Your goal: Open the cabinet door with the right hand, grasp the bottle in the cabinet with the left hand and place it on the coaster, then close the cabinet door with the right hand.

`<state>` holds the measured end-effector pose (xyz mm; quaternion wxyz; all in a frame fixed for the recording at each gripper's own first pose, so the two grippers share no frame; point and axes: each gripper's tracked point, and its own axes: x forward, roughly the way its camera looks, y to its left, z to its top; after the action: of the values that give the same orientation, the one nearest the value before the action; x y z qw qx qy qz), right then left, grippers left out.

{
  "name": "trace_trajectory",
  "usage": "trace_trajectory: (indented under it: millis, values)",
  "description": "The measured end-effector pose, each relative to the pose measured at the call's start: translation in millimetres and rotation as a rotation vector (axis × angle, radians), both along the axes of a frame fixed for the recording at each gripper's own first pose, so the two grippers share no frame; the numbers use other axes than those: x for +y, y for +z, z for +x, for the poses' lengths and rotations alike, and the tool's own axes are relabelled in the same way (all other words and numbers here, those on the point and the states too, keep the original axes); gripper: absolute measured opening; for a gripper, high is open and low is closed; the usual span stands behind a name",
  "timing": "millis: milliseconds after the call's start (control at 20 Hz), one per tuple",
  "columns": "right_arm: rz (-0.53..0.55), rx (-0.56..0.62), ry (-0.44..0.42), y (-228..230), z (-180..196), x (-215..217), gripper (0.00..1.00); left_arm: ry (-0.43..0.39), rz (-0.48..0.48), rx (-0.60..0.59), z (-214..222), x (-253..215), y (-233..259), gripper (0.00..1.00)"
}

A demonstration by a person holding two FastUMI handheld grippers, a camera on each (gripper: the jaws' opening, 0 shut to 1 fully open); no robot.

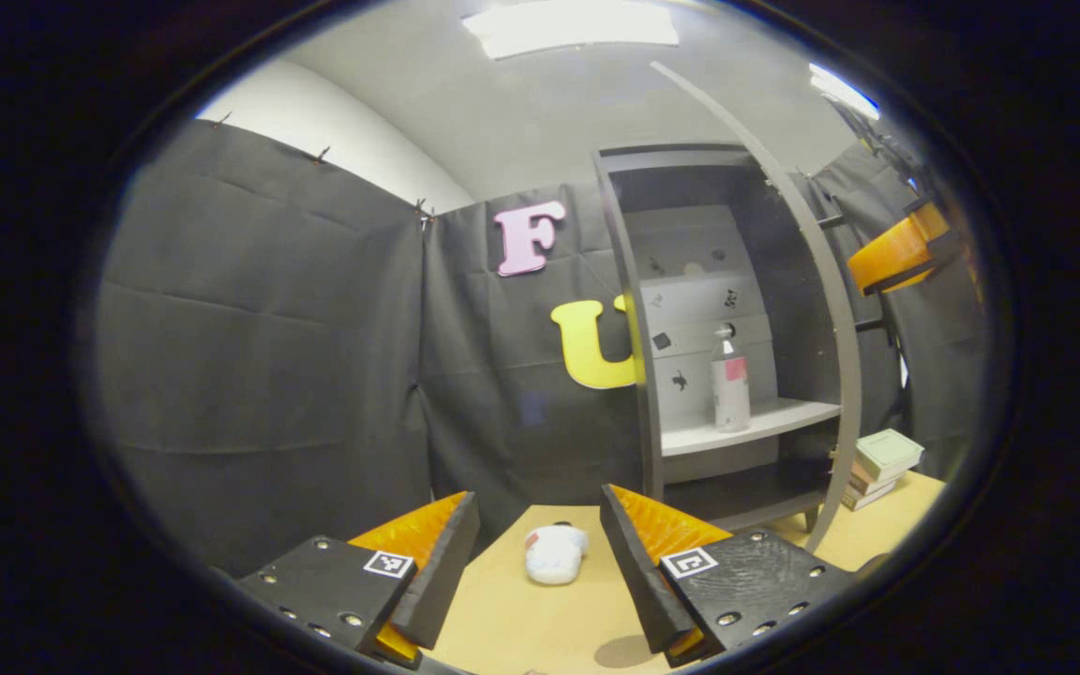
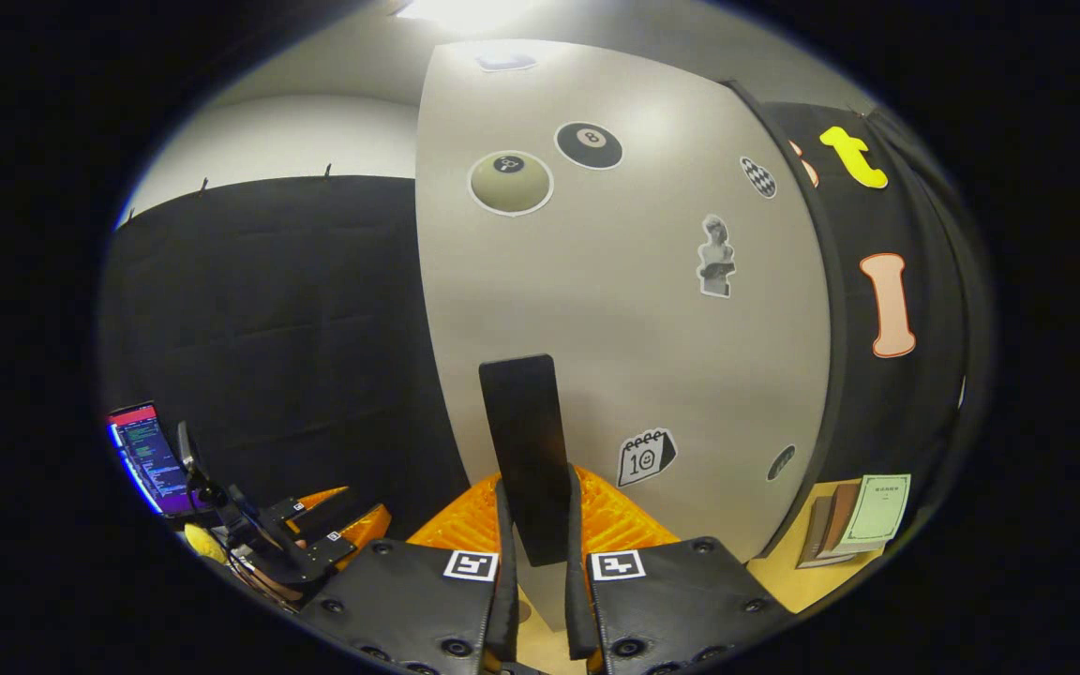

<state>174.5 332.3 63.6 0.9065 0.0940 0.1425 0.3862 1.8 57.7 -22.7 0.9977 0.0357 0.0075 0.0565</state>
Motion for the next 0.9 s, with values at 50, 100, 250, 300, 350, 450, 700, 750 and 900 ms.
trace_trajectory:
  millis: [50, 100, 250, 300, 350, 450, 700, 750, 900]
  values:
    - [0.004, -0.002, 0.003, 0, 0, -2, 0.22, -0.013, -0.004, -0.001, 3, -10, 0, 0.79]
    - [0.008, -0.001, 0.003, -1, -1, -4, 0.22, -0.027, -0.008, -0.001, 6, -21, 0, 0.79]
    - [0.007, -0.008, -0.009, -1, 0, -10, 0.22, -0.064, -0.021, -0.007, 13, -51, 1, 0.79]
    - [0.002, -0.012, -0.016, -2, 0, -11, 0.22, -0.075, -0.026, -0.009, 14, -59, 0, 0.79]
    - [-0.003, -0.015, -0.023, -2, 0, -14, 0.22, -0.086, -0.031, -0.008, 13, -67, -1, 0.79]
    - [-0.009, -0.022, -0.037, -2, 2, -19, 0.22, -0.100, -0.036, -0.003, 14, -80, -3, 0.79]
    - [-0.007, -0.040, -0.080, -3, 4, -34, 0.18, -0.113, -0.053, 0.008, 10, -103, -8, 0.79]
    - [-0.006, -0.043, -0.092, -2, 3, -40, 0.18, -0.114, -0.056, 0.011, 9, -107, -9, 0.79]
    - [-0.012, -0.048, -0.136, -3, 4, -56, 0.22, -0.118, -0.056, 0.012, 5, -118, -10, 0.80]
